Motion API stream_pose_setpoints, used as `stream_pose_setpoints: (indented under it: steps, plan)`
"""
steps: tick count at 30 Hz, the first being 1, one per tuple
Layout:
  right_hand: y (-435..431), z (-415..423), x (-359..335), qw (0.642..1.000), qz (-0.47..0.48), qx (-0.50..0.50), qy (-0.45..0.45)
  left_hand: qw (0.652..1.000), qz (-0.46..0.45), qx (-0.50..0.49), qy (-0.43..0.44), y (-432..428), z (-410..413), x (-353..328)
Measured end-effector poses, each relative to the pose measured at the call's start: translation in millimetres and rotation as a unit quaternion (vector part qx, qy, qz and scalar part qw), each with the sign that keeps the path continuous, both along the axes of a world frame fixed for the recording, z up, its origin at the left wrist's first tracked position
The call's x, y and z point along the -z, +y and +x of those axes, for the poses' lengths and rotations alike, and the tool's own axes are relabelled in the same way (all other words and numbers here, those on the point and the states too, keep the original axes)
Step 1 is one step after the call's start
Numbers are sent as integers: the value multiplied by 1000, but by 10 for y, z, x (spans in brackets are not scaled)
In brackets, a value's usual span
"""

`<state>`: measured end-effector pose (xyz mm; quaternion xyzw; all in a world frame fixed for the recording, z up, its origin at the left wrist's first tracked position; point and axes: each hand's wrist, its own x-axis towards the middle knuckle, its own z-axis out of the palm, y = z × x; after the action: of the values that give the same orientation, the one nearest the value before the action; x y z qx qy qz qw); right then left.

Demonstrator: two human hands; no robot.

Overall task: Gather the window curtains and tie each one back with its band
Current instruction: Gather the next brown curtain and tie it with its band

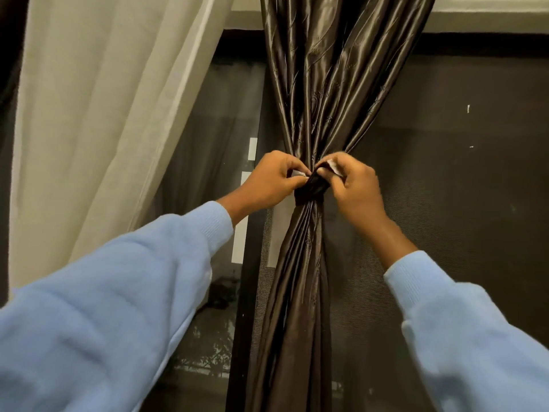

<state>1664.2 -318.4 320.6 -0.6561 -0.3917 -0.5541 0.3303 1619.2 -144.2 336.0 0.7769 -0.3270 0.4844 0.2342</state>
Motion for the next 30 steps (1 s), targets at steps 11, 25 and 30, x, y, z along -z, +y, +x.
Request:
stream_pose_setpoints:
  steps: [11,25,30]
  plan:
    - [-38,-246,-239,995,-51,72,48,998,-49,29,-3,-75,46,217]
    - [67,-428,-873,801,-505,292,131,997,-46,37,-51,-55,-33,167]
    - [29,-379,-826,894,-388,195,106,997,-47,28,-46,-73,-103,134]
